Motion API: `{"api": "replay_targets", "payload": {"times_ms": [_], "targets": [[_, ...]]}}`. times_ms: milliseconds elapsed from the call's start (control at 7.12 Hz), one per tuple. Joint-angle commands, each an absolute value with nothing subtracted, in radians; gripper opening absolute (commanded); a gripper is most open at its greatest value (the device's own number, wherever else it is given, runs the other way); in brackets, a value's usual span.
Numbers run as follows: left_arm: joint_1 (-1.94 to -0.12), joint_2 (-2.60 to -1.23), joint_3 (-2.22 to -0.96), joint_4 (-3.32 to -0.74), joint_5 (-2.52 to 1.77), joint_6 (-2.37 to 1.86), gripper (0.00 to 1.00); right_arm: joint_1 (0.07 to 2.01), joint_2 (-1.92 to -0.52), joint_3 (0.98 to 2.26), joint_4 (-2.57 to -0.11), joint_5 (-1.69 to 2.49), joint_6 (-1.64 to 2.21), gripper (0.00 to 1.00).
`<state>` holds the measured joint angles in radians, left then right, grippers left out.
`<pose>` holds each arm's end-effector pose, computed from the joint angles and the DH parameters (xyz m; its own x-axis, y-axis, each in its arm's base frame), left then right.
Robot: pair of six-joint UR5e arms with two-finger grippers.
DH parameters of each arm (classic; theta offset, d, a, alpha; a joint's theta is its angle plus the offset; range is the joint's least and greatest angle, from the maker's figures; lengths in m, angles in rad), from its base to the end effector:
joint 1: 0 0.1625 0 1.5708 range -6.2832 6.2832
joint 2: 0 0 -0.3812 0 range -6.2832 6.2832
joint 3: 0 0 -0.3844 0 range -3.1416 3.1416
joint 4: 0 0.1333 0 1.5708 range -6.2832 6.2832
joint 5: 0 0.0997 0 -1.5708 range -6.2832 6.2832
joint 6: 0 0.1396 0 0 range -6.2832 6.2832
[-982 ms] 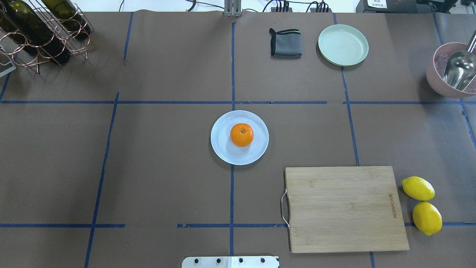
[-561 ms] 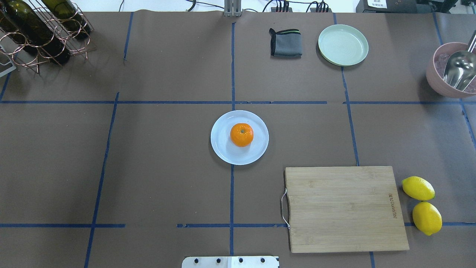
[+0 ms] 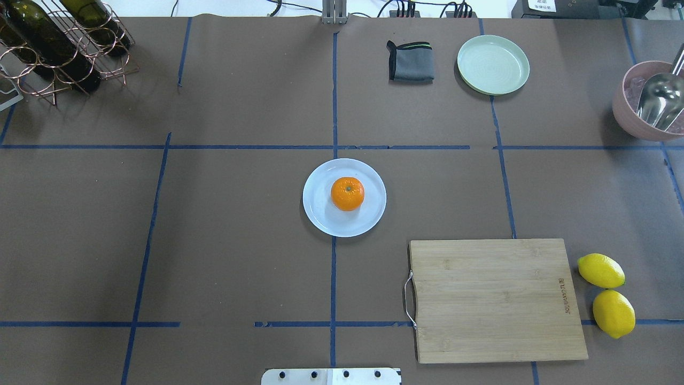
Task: Pick orange to plate
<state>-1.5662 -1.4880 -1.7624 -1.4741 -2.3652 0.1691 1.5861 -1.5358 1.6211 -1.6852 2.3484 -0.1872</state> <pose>-0.0316 -0.4516 0.5973 0.6899 0.1800 -0.7012 -0.1225 0.9837 0.1320 0.0429 -0.4925 0.6131 0.7026 -0.1552 0.6944 0.1175 0.9878 0.1019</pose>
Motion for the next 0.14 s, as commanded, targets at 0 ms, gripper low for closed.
{"api": "replay_targets", "payload": {"times_ms": [0], "targets": [[-1.565, -1.493, -1.759, -1.467, -2.364, 0.161, 1.00, 1.586, -1.531, 1.621, -1.684, 2.347, -0.181, 1.00]]}}
